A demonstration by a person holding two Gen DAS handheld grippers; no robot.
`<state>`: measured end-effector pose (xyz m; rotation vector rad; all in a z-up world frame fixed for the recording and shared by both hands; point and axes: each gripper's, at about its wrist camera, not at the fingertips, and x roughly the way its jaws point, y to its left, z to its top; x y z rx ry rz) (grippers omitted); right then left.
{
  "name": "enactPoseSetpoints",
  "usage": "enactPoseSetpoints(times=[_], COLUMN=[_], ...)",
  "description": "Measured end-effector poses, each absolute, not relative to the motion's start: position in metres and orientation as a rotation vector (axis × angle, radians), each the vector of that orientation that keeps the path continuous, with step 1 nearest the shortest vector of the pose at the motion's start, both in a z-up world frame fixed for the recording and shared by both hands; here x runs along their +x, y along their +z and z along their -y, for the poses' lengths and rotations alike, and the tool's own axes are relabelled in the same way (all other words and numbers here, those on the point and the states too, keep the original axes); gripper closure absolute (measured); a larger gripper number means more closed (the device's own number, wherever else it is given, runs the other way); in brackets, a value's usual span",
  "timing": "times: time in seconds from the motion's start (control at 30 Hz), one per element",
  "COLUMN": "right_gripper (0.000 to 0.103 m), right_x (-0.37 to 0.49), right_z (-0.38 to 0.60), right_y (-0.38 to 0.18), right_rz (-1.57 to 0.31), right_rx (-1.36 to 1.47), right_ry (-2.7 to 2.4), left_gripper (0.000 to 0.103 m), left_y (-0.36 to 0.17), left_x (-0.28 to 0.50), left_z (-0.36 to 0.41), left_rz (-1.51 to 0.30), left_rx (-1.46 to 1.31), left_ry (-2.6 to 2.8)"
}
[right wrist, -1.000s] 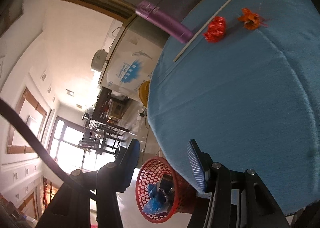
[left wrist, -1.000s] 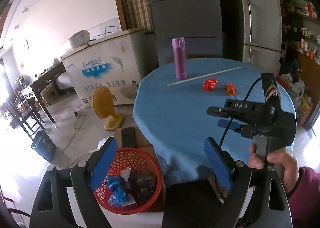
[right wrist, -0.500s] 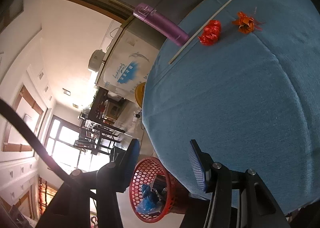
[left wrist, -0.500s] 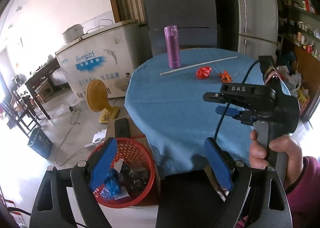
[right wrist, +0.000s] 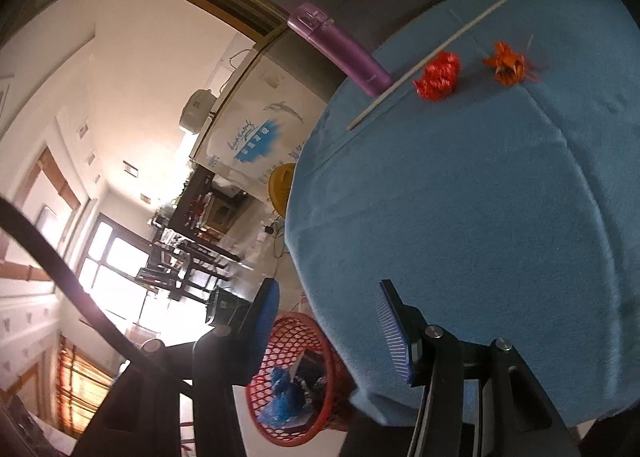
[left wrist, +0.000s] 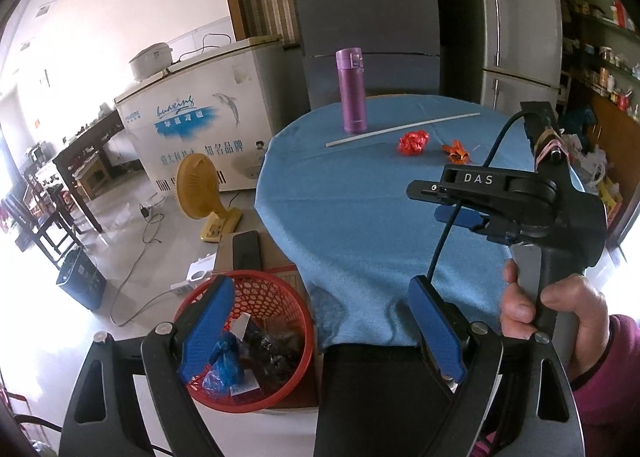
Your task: Collect trash
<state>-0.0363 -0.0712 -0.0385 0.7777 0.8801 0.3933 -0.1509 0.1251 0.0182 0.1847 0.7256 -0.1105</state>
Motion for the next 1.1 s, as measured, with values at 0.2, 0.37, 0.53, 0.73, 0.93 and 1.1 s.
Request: enactPoseSetpoints(times=[0.2,0.37,0.53,0.73,0.93,1.1], right_gripper=[0.048,0.048,0.048,0.048,0.048,0.048], right_x=[-0.043,-0.045,-0.044,-0.042,-0.042,-0.044], right_z=[0.074,0.079,0.083,0.075,0.060,0.056], right_y=[-0.029,-0.024,-0.023,-0.019,-0.011,-0.003], right_rz=[-0.843,-0.827,-0.820,-0.817,-0.804,-0.778], right_rx=[0.690,0.650,0.628,0.594,0.521,0.463], right_ry=[0.358,0.328,0.308,0.302,0.315,0.324], left_gripper=[0.014,0.014,0.014,0.014,0.014,0.014], left_y=[0.017,0.016,0.014,0.011,0.008,0.003], left_x=[-0.150,-0.149,-0.148,-0.146,-0.144,-0.138], left_z=[-0.128,-0.132,-0.138,-0.152,-0.159,-0.159], left_rz=[-0.728,-0.730,-0.735,-0.744,-0.746,-0.762], left_rx=[0.177,0.158,0.138,0.104,0.086,0.076], left_ry=[-0.110,-0.109,-0.100,-0.086,-0.076,-0.075])
